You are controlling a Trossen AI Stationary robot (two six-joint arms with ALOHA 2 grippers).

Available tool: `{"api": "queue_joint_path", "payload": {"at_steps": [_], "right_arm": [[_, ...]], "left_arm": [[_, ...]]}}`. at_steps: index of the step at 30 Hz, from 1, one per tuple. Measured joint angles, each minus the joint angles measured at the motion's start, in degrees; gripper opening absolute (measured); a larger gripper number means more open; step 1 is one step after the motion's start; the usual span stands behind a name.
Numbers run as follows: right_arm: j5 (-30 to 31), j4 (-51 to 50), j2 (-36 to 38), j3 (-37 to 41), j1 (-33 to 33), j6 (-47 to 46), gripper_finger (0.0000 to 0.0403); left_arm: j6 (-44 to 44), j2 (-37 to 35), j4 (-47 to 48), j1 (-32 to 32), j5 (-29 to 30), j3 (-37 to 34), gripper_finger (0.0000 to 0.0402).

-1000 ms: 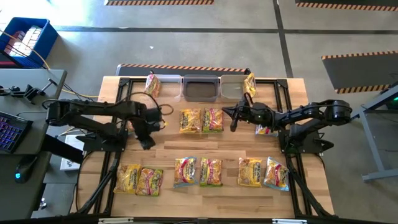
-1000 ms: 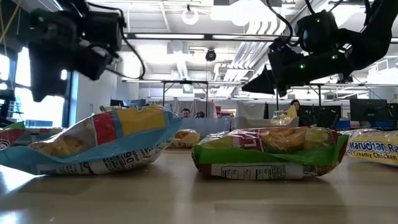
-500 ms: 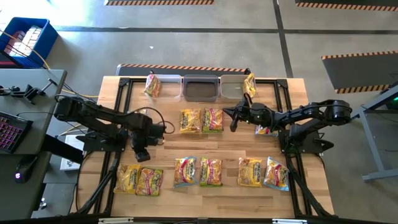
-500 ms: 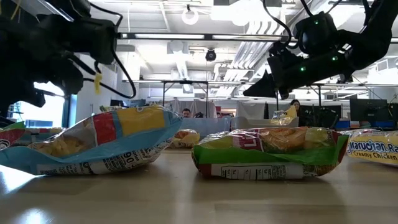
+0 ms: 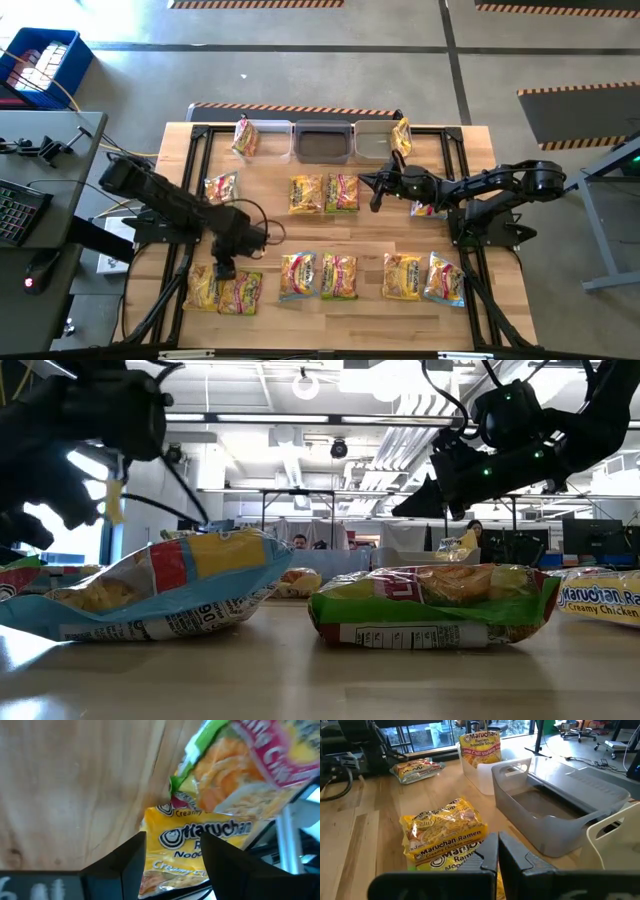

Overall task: Sort Maruchan noodles
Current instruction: Put the bottom left yellow noodle pack into the gray bin

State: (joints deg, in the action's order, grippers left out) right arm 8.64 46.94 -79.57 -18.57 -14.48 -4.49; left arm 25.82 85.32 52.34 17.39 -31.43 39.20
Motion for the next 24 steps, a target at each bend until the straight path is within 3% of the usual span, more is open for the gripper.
{"api": "queue_joint_path", "payload": {"at_steps": [10, 14, 20, 24], "right_arm": [[0.1, 0.0, 0.0, 0.0, 0.0, 0.0, 0.0000], [0.1, 0.2, 0.0, 0.0, 0.0, 0.0, 0.0000], [0.1, 0.5, 0.0, 0.0, 0.0, 0.0, 0.0000], [0.1, 0.5, 0.0, 0.0, 0.0, -0.2, 0.0000]], "left_arm": [[-0.4, 6.5, -1.9, 7.7, -1.1, 0.0, 0.0165], [-0.9, 6.6, -3.1, 8.7, -3.0, 0.0, 0.0119], [-1.0, 3.5, -2.3, 7.9, -3.8, 0.0, 0.0014], [-0.3, 0.0, -1.2, 5.7, -3.5, 0.0, 0.0010]]}}
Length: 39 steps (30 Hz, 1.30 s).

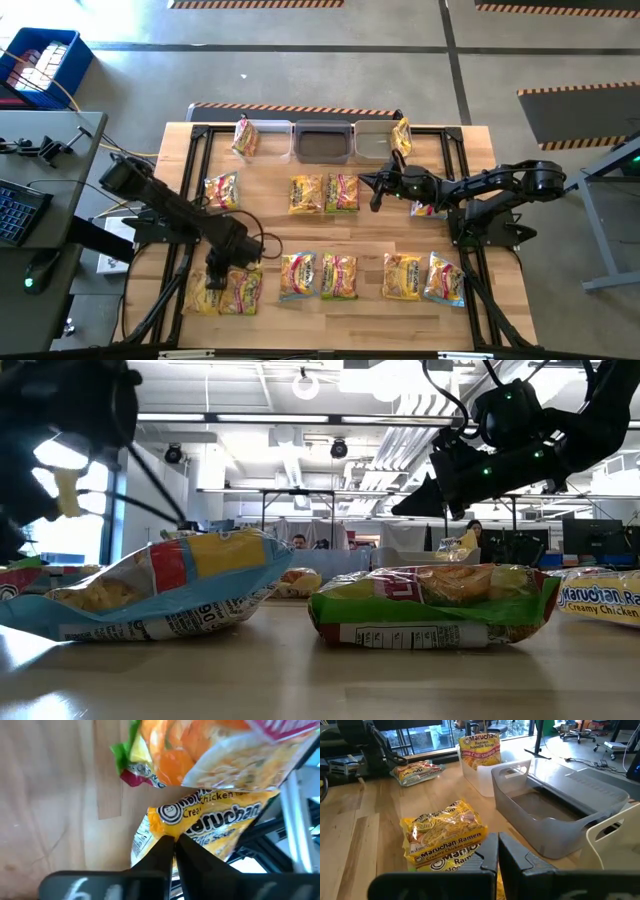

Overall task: Sort Maruchan noodles
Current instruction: Put the bottom left yellow noodle pack into the gray bin

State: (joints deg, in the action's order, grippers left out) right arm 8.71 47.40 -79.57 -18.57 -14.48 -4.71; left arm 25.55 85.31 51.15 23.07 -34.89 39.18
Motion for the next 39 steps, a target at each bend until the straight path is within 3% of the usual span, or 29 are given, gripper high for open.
{"api": "queue_joint_path", "payload": {"at_steps": [9, 21, 27, 32, 35, 39], "right_arm": [[-0.2, 0.0, 0.0, 0.0, 0.0, -0.4, 0.0000], [-0.2, 0.0, 0.0, 0.0, 0.0, -0.8, 0.0000], [-1.5, -0.5, 0.0, 0.0, 0.0, -3.2, 0.0000], [-1.3, -0.9, 0.0, -1.2, 0.0, -5.7, 0.0010], [-2.2, -3.5, 0.0, -3.2, 0.0, -7.5, 0.0033], [-3.6, -6.9, -2.1, -7.9, 1.0, -9.8, 0.0087]], "left_arm": [[1.9, -9.8, 6.9, -6.7, 4.7, 0.0, 0.0001], [6.4, -21.2, 2.9, -16.9, 16.5, 0.0, 0.0000], [6.3, -24.0, -4.0, -22.6, 23.9, 0.0, 0.0000], [7.2, -24.5, -16.1, -26.4, 37.3, 0.0, 0.0000], [5.4, -24.1, -26.0, -27.7, 42.5, 0.0, 0.0000], [-0.6, -22.8, -36.5, -28.9, 44.3, 0.0, 0.0000]]}}
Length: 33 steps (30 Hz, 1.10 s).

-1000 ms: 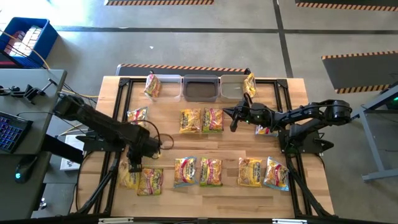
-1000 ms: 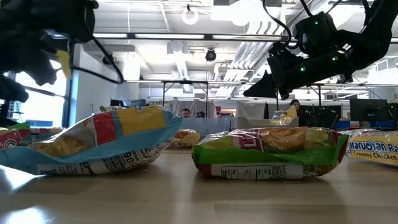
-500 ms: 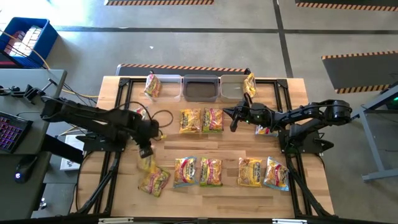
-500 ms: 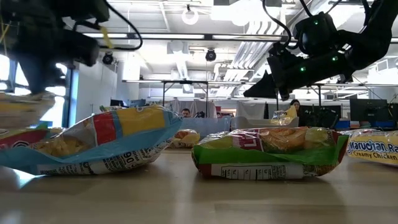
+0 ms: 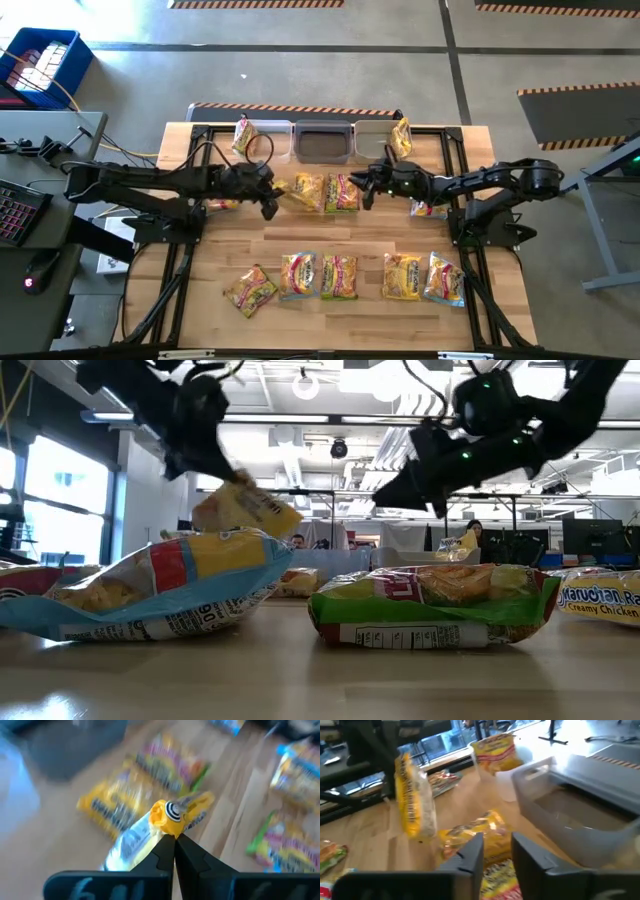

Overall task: Sort Maruchan noodles
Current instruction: Put the bottom left yellow noodle pack into the gray bin

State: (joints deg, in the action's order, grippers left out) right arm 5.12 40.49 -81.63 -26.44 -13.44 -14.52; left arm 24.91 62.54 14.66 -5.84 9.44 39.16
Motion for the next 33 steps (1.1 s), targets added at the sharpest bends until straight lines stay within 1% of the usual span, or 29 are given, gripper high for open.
{"api": "queue_joint_path", "payload": {"at_steps": [3, 6, 9, 12, 15, 17, 20, 26, 33], "right_arm": [[-0.5, -3.0, -4.1, -5.5, 1.7, 0.1, 0.0134], [-1.9, -7.5, -8.4, -12.9, 3.0, 0.5, 0.0179], [-5.2, -15.4, -11.5, -20.7, 3.5, 1.0, 0.0216], [-7.2, -25.4, -13.3, -27.8, 3.5, 1.5, 0.0237], [-8.8, -33.1, -14.0, -33.2, 3.3, 1.5, 0.0244], [-10.2, -35.0, -14.7, -36.0, 3.3, 1.5, 0.0245], [-10.3, -37.1, -14.8, -38.3, 3.3, 0.9, 0.0245], [-6.8, -40.5, -16.1, -39.1, 3.1, 0.3, 0.0245], [-7.2, -39.1, -18.9, -39.1, 2.9, 0.2, 0.0243]], "left_arm": [[-4.6, 1.6, -5.2, -0.9, -0.4, 0.0, 0.0000], [-7.9, 3.1, -10.0, -2.2, -0.5, 0.0, 0.0000], [-10.1, 4.7, -13.1, -3.4, -1.5, 0.0, 0.0000], [-12.0, 6.0, -15.7, -4.0, -2.9, 0.0, 0.0000], [-13.6, 7.1, -17.1, -4.0, -3.0, 0.0, 0.0000], [-14.5, 7.5, -17.7, -4.1, -2.9, 0.0, 0.0000], [-14.6, 8.4, -20.2, -4.3, -3.0, 0.1, 0.0000], [-16.2, 8.5, -23.0, -4.7, -4.3, 0.0, 0.0000], [-17.1, 8.5, -25.3, -4.8, -4.6, 0.0, 0.0000]]}}
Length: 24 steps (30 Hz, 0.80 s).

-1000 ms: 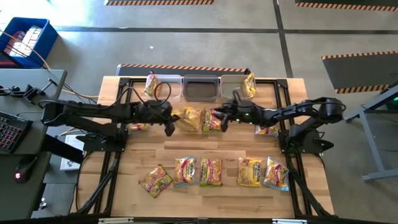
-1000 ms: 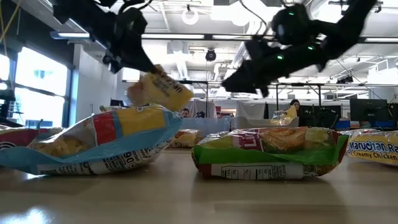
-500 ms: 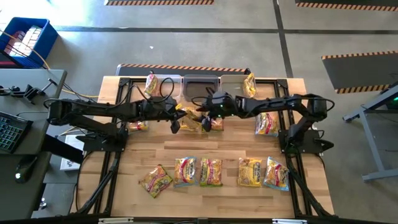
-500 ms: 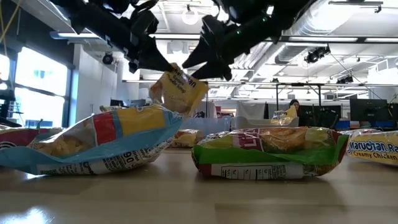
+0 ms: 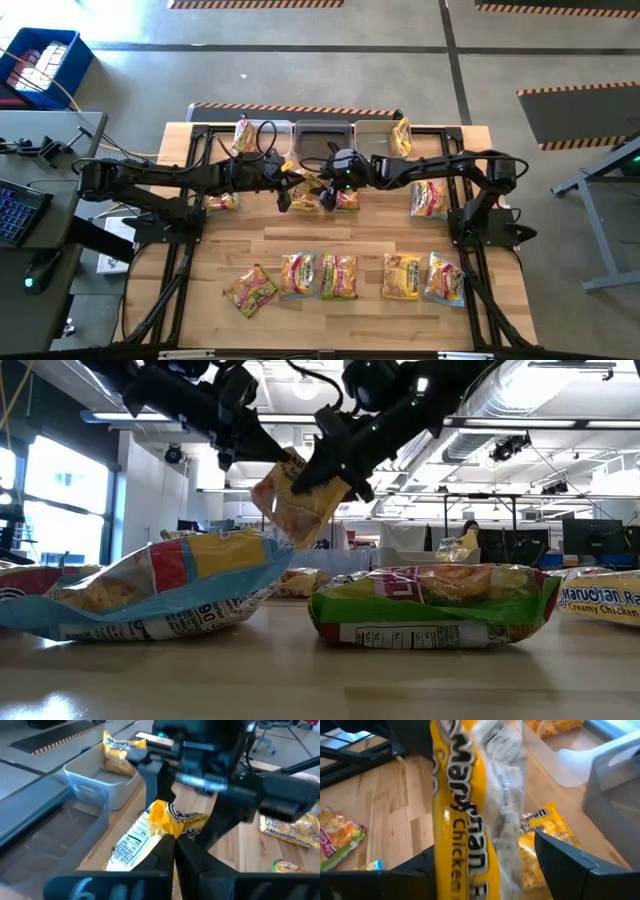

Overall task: Sort Maruchan noodles
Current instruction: Put the bottom left yellow noodle pack into the gray bin

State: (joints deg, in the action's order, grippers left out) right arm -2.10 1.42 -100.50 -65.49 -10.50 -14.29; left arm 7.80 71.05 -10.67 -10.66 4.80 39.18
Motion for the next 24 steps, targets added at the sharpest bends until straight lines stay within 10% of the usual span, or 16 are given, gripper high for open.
{"api": "queue_joint_path", "payload": {"at_steps": [14, 24], "right_arm": [[0.0, 1.4, -0.5, 0.0, 0.0, -0.7, 0.0078], [0.8, -13.6, -0.4, -7.9, -1.8, 0.2, 0.0090]], "left_arm": [[-4.3, -0.5, 0.0, -0.2, 2.8, 0.0, 0.0029], [-11.5, -1.7, -2.2, -4.1, 0.0, -0.5, 0.0066]]}}
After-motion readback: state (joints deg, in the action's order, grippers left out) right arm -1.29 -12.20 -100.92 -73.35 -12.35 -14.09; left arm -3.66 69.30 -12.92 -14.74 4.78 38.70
